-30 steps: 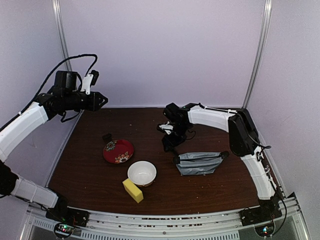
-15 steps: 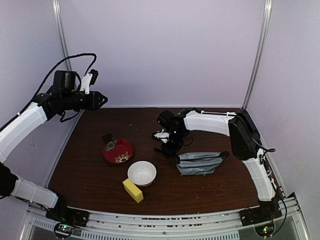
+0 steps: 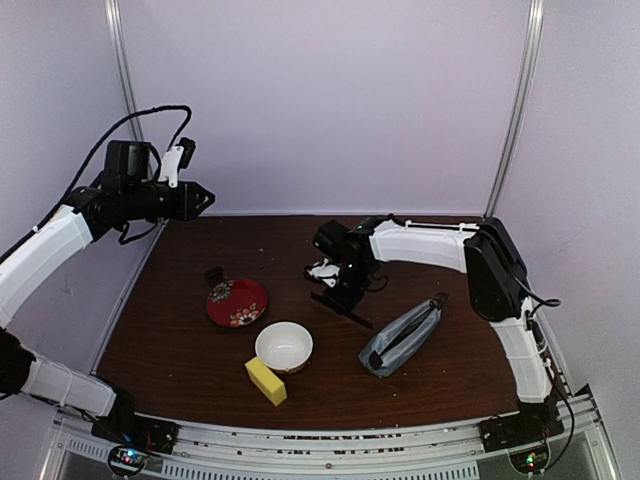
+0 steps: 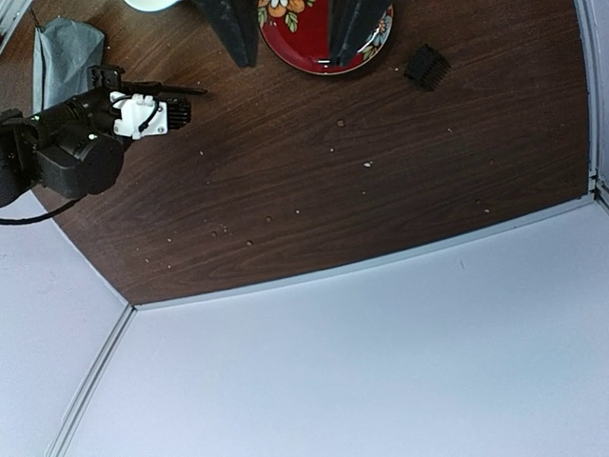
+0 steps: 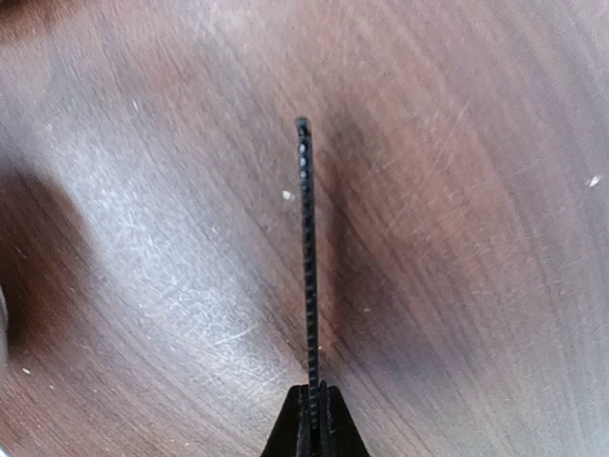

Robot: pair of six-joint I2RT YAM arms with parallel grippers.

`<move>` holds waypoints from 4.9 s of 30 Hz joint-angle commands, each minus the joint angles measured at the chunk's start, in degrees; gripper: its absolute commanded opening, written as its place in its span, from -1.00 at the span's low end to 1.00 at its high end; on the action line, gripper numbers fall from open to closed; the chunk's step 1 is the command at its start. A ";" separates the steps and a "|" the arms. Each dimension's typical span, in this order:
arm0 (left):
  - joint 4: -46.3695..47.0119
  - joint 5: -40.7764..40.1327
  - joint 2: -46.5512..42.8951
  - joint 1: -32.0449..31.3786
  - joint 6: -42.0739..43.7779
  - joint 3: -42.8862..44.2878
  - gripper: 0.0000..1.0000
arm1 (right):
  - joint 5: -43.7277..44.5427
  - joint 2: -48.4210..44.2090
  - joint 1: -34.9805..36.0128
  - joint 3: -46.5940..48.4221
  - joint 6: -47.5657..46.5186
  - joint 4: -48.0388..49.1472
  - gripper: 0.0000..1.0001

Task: Sort the hair-cutting tools

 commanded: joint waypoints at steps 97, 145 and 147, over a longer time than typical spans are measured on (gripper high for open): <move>-27.33 19.79 46.21 -28.23 6.07 30.97 -0.59 | -11.49 -60.21 -8.12 -41.88 -39.79 3.41 -1.00; -11.39 36.78 40.66 -21.39 -0.63 18.94 -0.61 | -15.59 -42.33 -6.09 -45.90 -46.59 22.50 -1.00; -10.37 37.69 40.65 -21.39 -1.31 18.39 -0.61 | -15.44 -42.24 -6.30 -46.33 -46.60 22.51 -1.00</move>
